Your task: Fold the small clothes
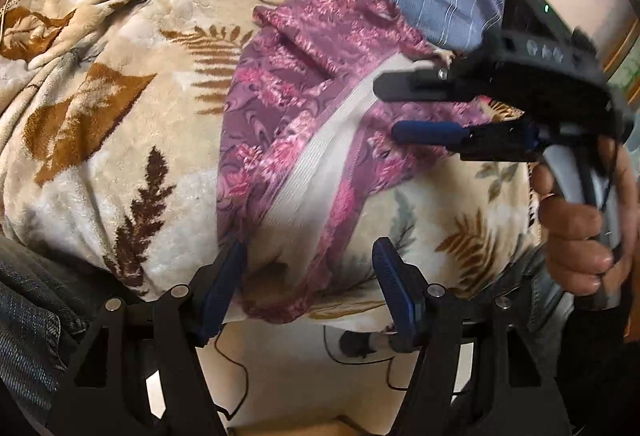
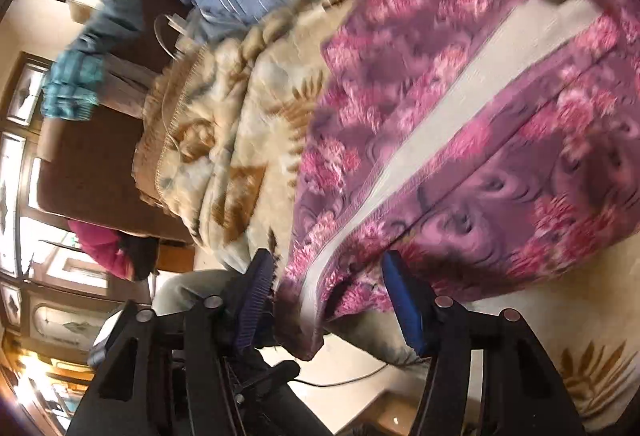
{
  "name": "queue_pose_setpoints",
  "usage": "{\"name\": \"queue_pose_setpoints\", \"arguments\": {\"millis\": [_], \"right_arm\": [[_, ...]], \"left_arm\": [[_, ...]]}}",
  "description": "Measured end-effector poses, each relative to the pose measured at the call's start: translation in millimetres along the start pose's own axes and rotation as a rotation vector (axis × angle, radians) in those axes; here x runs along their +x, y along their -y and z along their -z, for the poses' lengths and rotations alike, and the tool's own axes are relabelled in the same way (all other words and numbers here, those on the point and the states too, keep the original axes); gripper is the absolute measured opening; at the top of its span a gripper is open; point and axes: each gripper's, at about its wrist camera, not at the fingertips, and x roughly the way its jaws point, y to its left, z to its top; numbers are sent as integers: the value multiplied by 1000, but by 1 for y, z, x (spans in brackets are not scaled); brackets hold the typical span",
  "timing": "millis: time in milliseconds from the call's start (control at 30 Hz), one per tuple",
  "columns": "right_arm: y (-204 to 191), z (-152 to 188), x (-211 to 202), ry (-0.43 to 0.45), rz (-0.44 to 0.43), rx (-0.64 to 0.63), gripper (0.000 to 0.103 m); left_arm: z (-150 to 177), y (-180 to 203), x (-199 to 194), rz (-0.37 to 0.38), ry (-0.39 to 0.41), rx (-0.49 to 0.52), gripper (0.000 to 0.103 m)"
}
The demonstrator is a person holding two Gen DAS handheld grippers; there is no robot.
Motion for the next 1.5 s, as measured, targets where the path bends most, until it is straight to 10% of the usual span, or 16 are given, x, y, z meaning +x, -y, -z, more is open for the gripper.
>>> {"name": "queue_pose_setpoints", "arguments": {"millis": [1000,1167,1500], "right_arm": [[13,-37,40,-11,-116,52,55],[14,-35,35,-12,-136,44,57],[10,-35,9,-7,-133,-2,57]], "left_arm": [[-5,-11,33,-157,-52,-34,66],[1,-16,26,-104,-54,-52,15],[-9,-12,-2,-112,12,-39,3]]}}
